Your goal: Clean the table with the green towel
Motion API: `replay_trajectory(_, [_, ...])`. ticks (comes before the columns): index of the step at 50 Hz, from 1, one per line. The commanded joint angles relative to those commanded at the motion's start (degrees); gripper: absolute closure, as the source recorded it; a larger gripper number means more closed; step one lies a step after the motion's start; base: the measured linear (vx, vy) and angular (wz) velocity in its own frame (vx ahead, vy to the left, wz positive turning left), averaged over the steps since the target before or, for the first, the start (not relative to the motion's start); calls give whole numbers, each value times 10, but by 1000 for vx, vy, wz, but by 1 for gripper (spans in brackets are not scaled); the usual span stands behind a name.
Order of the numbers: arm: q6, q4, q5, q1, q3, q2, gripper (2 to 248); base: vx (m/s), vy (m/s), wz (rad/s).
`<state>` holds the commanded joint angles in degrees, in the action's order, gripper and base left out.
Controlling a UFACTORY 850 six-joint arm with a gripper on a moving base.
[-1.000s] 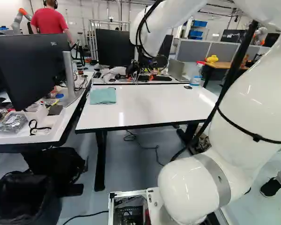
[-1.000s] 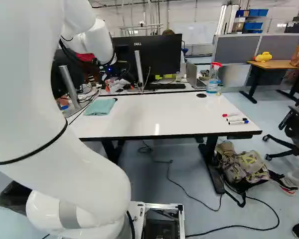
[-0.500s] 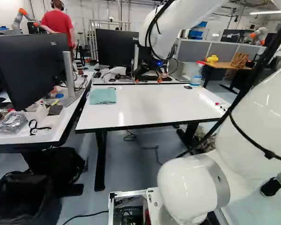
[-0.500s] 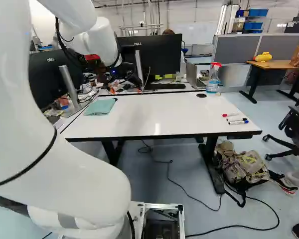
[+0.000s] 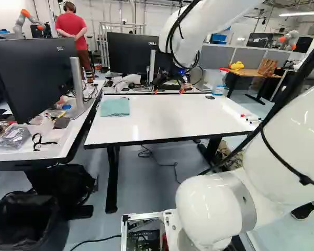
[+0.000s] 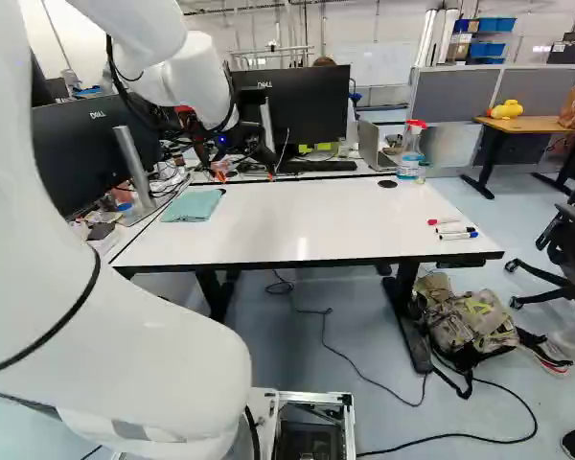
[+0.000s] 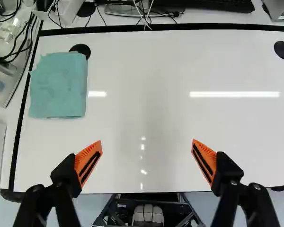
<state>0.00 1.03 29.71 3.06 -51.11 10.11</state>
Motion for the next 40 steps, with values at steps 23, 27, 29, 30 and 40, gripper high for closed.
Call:
replay_trajectory(23, [0,0,-28,-1,16,2,3,0,0,0])
replay_trajectory(27, [0,0,-37,-1,21,3,3,0,0,0])
replay_trajectory(29, [0,-1,-42,-2,24,3,3,0,0,0])
replay_trajectory(30, [0,-1,-44,-2,25,3,3,0,0,0])
replay_trajectory(40, [0,-1,-71,-3,41,5,3,0,0,0])
